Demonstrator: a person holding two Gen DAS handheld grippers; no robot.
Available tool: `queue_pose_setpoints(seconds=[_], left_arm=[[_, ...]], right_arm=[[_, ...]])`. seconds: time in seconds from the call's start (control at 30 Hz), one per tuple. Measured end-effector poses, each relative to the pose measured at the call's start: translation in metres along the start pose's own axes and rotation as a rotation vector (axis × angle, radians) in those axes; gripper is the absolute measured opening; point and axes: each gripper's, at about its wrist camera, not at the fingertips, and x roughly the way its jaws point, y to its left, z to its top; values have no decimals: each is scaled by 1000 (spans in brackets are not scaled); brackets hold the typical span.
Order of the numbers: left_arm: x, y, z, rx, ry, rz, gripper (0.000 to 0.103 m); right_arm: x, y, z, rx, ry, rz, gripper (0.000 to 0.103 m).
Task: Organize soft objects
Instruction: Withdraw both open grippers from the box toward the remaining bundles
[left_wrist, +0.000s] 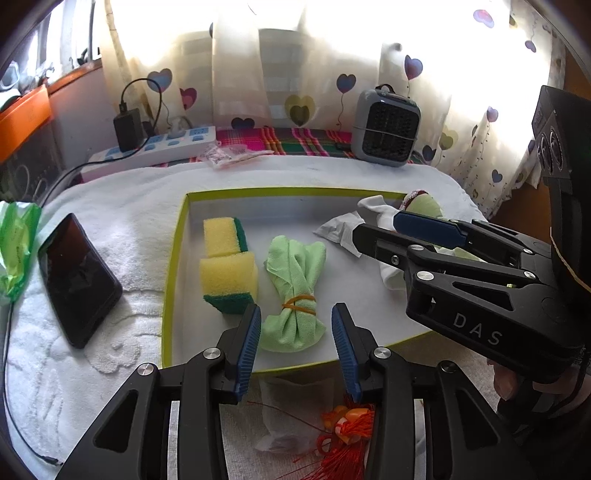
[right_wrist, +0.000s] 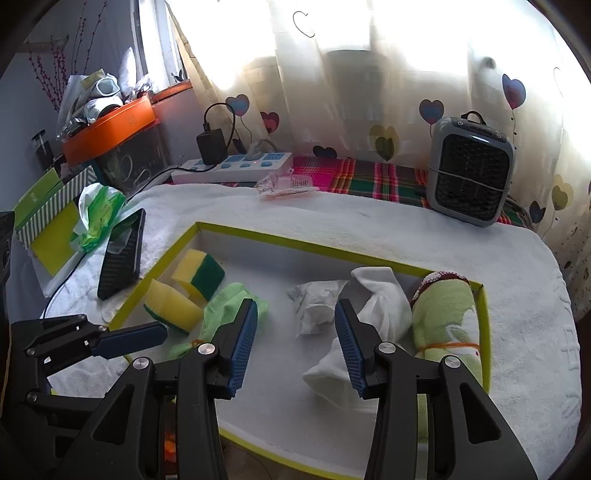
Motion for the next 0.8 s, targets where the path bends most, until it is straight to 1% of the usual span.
queue_pose_setpoints(seconds=[0.4, 0.5, 0.57, 0.8], left_arm=[[-26, -1, -16, -4, -22, 3, 38], [-34, 1, -22, -13, -36, -8, 38], [-38, 4, -26, -21, -38, 2, 38], [-50, 14, -39, -55, -45, 3, 38]], right_arm=[[-31, 6, -17, 41, -30, 9, 46], [-40, 8, -23, 47, -37, 9, 47], [-45, 9, -28, 46, -38, 8, 48], [-60, 9, -44, 76, -40, 6, 50]])
